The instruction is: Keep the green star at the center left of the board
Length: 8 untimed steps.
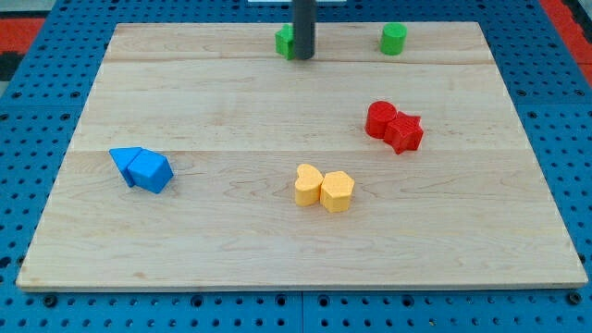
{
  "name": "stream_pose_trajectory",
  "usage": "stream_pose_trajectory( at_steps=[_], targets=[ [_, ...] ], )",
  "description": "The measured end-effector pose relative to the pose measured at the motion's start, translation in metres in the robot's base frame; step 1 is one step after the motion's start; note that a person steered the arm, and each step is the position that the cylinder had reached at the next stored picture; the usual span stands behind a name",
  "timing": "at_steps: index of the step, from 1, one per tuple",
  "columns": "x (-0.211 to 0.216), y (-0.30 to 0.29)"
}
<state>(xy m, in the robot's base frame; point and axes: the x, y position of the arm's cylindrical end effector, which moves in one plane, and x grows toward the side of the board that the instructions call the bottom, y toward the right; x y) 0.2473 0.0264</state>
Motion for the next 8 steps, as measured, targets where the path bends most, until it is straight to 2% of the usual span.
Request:
stream_pose_trajectory(
  at_steps=[1,2,3,4,5,6,7,8],
  targets=[
    [-0.028,0.031],
    [-0.037,-0.033],
    [-0.004,-0.105],
    [0.023,-0.147],
    [0.023,-0.148],
    [0.046,-0.169],
    [0.056,-0.135],
    [0.084,-0.155]
  ],
)
